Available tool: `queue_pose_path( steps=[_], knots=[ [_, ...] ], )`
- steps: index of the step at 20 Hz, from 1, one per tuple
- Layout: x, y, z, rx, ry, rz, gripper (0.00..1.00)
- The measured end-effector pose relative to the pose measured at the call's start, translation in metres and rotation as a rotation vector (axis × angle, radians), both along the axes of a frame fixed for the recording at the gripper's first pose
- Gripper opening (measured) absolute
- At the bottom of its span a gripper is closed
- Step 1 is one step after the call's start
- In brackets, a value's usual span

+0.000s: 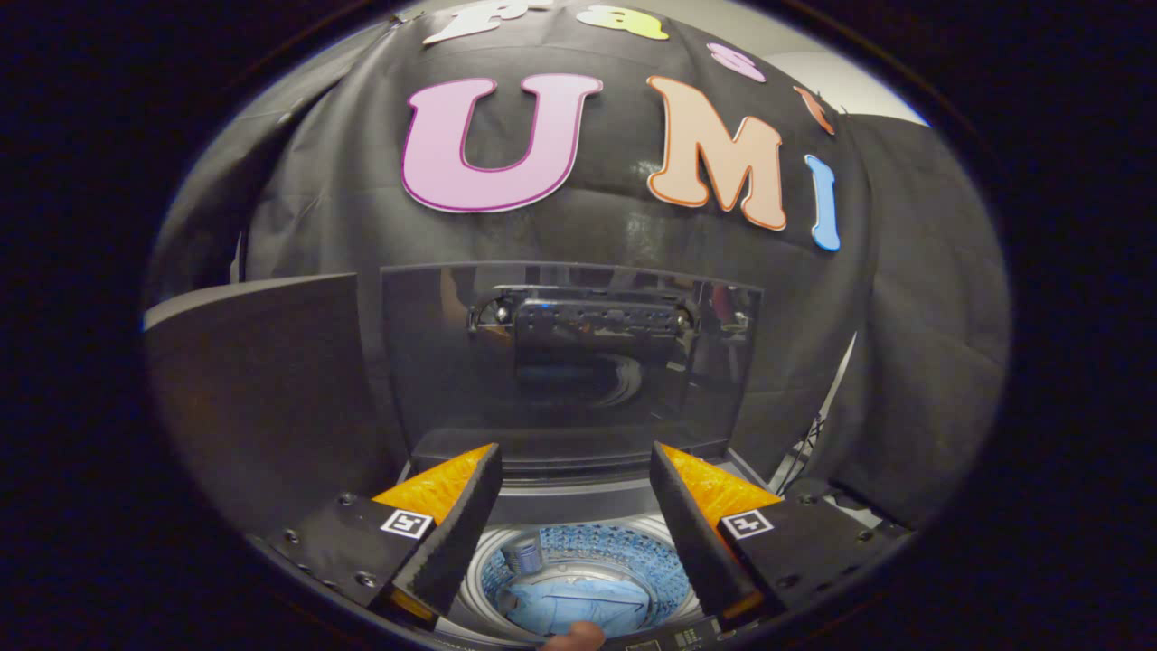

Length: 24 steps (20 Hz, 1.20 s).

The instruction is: Put the clothes into the washing machine and then close the washing machine lid.

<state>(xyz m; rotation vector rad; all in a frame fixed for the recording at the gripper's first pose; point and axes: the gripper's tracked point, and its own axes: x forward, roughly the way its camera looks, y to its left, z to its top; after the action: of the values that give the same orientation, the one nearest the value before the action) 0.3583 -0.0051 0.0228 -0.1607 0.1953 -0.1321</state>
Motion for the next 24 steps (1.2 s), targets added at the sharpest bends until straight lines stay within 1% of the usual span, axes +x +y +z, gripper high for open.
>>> queue_pose_path(
  steps=[6, 10, 14, 18, 24],
  knots=[
    [-0.018, 0.01, 0.041, -0.02, -0.069, -0.002, 1.0],
    [-0.024, 0.026, 0.079, -0.022, -0.129, 0.021, 1.0],
    [-0.028, 0.037, 0.113, -0.025, -0.179, 0.026, 1.0],
    [-0.033, 0.046, 0.134, -0.043, -0.208, 0.026, 1.0],
    [-0.033, 0.059, 0.163, -0.035, -0.24, 0.037, 1.0]
  ],
)
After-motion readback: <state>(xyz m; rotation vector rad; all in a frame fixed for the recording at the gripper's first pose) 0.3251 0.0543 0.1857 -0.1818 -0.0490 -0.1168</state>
